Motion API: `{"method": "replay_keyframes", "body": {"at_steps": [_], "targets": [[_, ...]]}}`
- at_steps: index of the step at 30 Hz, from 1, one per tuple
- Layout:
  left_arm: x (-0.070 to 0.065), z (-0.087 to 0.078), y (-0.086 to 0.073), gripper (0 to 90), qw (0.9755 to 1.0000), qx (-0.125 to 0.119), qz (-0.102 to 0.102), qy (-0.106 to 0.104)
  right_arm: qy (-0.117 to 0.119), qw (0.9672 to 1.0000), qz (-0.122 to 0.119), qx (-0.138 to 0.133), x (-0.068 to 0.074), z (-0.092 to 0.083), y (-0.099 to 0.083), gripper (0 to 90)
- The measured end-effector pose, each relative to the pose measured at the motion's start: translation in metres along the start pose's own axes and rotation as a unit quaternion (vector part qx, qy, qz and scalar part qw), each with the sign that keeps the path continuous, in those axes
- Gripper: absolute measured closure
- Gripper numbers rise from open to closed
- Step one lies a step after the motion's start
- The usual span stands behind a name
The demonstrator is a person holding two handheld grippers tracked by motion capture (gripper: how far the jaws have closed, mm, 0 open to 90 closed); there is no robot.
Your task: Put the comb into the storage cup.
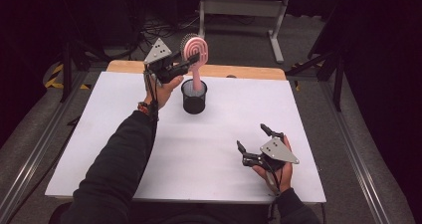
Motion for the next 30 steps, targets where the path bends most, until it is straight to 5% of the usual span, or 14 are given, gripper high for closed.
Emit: {"method": "replay_keyframes", "body": {"at_steps": [9,30], "targets": [[0.015,0.009,-0.021,63.6,0.9992,0.015,-0.036,0.008,0.003,1.0000,0.002,0.001,0.001,0.001,0.000,8.1],[0.024,0.020,-0.068,63.3,0.9944,0.042,-0.096,0.005,0.012,0.9999,0.003,0.007,0.004,0.004,-0.002,8.1]]}}
Point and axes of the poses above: each handheld gripper's, and its own axes: z roughly forward along the jaws, y roughly out of its top, x roughly to its left, the point moved 6 cm from there along z, roughly forward along the jaws, and after that the axes turned 13 degrees about -z, right-handed, at the moved point
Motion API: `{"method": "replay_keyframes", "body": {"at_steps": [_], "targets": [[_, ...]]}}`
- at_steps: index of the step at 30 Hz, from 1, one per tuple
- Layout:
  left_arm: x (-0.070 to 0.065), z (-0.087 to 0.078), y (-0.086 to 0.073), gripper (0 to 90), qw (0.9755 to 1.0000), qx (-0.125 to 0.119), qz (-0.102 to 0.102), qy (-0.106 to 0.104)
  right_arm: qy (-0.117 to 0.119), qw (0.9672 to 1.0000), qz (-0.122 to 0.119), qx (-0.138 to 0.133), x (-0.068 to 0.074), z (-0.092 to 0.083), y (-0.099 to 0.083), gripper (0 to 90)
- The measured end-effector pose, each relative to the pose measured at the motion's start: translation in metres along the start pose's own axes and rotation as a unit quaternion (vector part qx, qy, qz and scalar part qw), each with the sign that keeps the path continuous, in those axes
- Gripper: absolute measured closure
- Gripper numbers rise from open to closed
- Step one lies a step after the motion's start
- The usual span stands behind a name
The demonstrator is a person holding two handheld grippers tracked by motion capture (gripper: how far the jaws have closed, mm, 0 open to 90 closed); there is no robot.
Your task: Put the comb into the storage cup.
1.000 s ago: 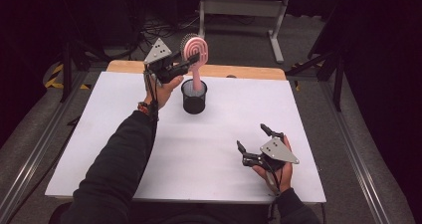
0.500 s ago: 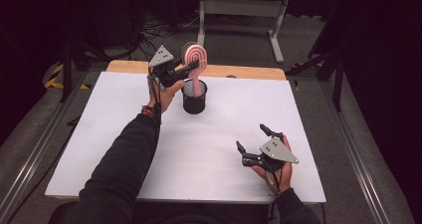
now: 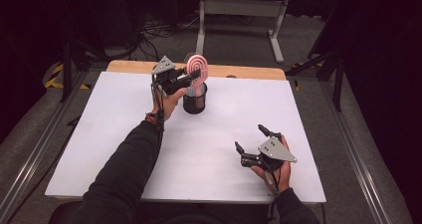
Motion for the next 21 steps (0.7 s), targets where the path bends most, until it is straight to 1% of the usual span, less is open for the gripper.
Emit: {"method": "replay_keyframes", "body": {"at_steps": [1,3,6,8,12,13,14,17,20,21], "targets": [[0.001,0.000,-0.001,63.3,1.0000,0.002,-0.001,0.001,0.000,1.0000,0.000,0.000,0.000,0.000,0.000,8.1],[0.002,0.001,-0.004,63.2,1.0000,0.005,-0.008,-0.004,0.000,1.0000,0.000,0.001,0.000,0.000,0.000,8.1],[0.005,-0.001,-0.004,62.8,0.9998,0.000,-0.016,-0.011,0.002,1.0000,0.000,0.004,0.001,0.001,-0.001,8.1],[0.006,-0.001,-0.004,62.6,0.9998,-0.002,-0.019,-0.011,0.004,1.0000,-0.001,0.005,0.001,0.002,-0.001,8.1],[0.013,-0.003,-0.004,61.7,0.9995,-0.008,-0.030,0.000,0.008,0.9999,-0.006,0.009,0.004,0.003,-0.001,8.1],[0.016,-0.004,-0.002,60.0,0.9994,-0.014,-0.031,0.006,0.009,0.9999,-0.008,0.010,0.005,0.004,-0.001,8.1],[0.018,-0.005,-0.001,56.3,0.9993,-0.017,-0.031,0.014,0.010,0.9998,-0.009,0.011,0.006,0.004,-0.001,8.1],[0.022,-0.007,0.002,57.3,0.9992,-0.016,-0.025,0.025,0.012,0.9998,-0.012,0.014,0.007,0.004,-0.001,8.1],[0.026,-0.011,0.006,55.0,0.9987,-0.023,-0.023,0.040,0.012,0.9998,-0.012,0.014,0.007,0.005,-0.001,8.3],[0.028,-0.012,0.008,52.8,0.9983,-0.024,-0.022,0.049,0.009,0.9998,-0.012,0.016,0.007,0.005,-0.001,8.7]]}}
Point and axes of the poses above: each handheld gripper's, and its own axes: z roughly forward along the jaws, y roughly out of its top, x roughly to its left, the point moved 6 cm from there along z, roughly forward along the jaws, and after that the axes turned 13 degrees about -z, right-handed, at the moved point
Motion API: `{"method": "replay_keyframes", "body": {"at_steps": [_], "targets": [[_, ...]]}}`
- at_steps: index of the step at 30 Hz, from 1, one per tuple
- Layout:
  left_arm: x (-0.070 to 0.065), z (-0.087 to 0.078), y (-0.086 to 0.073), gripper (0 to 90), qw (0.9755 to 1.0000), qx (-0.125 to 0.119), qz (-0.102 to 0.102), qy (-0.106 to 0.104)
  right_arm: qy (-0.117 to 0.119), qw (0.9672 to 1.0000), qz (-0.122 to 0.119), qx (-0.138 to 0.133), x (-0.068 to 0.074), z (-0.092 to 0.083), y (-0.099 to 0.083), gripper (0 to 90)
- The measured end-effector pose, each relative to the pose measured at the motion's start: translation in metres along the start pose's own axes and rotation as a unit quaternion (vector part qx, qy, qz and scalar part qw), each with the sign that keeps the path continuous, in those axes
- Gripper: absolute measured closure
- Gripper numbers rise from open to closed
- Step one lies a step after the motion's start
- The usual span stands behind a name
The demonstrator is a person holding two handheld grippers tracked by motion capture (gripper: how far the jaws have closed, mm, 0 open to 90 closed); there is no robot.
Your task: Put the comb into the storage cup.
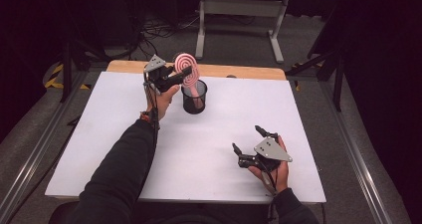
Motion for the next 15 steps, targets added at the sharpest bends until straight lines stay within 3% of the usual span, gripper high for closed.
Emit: {"method": "replay_keyframes", "body": {"at_steps": [8,15], "targets": [[0.009,-0.006,0.005,45.2,0.9996,0.002,0.008,0.028,-0.009,0.9995,-0.022,0.021,0.006,0.004,0.002,10.3],[0.015,-0.010,0.008,37.3,0.9986,0.013,0.023,0.046,-0.008,0.9994,-0.025,0.024,0.007,0.004,0.002,10.5]]}}
Point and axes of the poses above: each handheld gripper's, and its own axes: z roughly forward along the jaws, y roughly out of its top, x roughly to its left, the point moved 6 cm from there along z, roughly forward along the jaws, and after that the axes turned 13 degrees about -z, right-handed, at the moved point
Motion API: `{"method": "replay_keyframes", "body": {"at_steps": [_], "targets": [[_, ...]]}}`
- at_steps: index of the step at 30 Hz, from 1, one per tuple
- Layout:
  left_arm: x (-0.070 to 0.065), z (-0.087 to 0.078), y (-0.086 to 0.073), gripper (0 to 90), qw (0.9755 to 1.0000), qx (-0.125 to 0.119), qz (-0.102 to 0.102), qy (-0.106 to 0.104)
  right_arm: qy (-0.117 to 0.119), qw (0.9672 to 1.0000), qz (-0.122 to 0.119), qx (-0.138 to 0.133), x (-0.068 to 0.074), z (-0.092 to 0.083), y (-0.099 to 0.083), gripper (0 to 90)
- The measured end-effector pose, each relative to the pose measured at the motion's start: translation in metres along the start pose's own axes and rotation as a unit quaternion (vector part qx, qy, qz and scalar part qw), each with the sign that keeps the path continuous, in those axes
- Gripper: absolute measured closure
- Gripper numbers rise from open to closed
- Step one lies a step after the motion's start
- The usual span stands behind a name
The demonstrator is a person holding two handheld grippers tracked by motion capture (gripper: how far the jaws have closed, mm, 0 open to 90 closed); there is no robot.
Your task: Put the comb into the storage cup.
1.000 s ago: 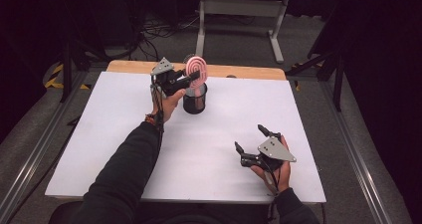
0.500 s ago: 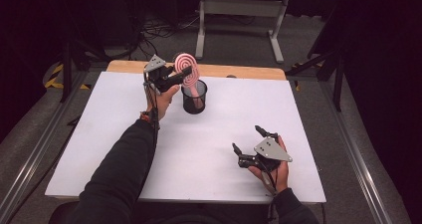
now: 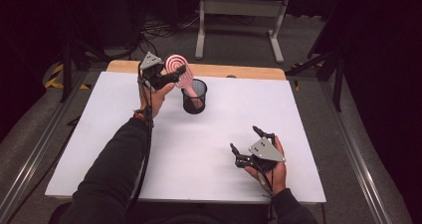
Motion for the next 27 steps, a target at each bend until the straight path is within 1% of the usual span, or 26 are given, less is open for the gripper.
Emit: {"method": "replay_keyframes", "body": {"at_steps": [1,2,4,9,12,17,18,21,23,27], "targets": [[0.0006,-0.0010,0.0011,37.3,1.0000,-0.003,0.000,0.000,0.000,1.0000,0.001,0.001,-0.0002,0.0000,-0.0002,10.5],[0.0007,-0.0016,0.0010,34.3,1.0000,0.002,0.000,0.001,-0.002,1.0000,0.000,0.003,-0.0004,0.0002,-0.0003,10.5],[0.0013,-0.0022,0.0012,32.4,0.9999,0.007,0.007,0.006,-0.002,1.0000,-0.001,0.005,-0.0003,0.0003,-0.0003,10.6],[0.0014,-0.0046,0.0023,31.3,0.9999,0.011,0.011,0.006,-0.002,1.0000,-0.004,0.005,0.0000,-0.0007,0.0009,10.6],[0.0007,-0.0041,0.0014,30.9,0.9998,0.015,0.009,0.007,-0.001,1.0000,-0.004,0.007,-0.0001,-0.0002,0.0005,10.6],[0.0003,-0.0040,0.0018,29.7,0.9997,0.017,0.017,0.008,0.001,0.9999,-0.006,0.008,0.0001,0.0004,0.0003,10.6],[-0.0004,-0.0044,0.0011,29.5,0.9997,0.020,0.012,0.008,0.001,1.0000,-0.006,0.008,0.0001,0.0003,0.0004,10.6],[-0.0008,-0.0051,0.0018,26.8,0.9994,0.024,0.021,0.012,0.002,0.9999,-0.008,0.008,0.0007,0.0003,0.0006,10.6],[-0.0021,-0.0055,0.0022,25.6,0.9994,0.025,0.020,0.012,0.003,0.9999,-0.009,0.007,0.0013,-0.0001,0.0011,10.6],[-0.0042,-0.0062,0.0040,26.0,0.9990,0.024,0.033,0.016,0.005,0.9999,-0.010,0.009,0.0018,0.0007,0.0006,10.6]]}}
Point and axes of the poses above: each handheld gripper's, and its own axes: z roughly forward along the jaws, y roughly out of its top, x roughly to its left, the point moved 6 cm from there along z, roughly forward along the jaws, and after that the axes turned 13 degrees about -z, right-handed, at the moved point
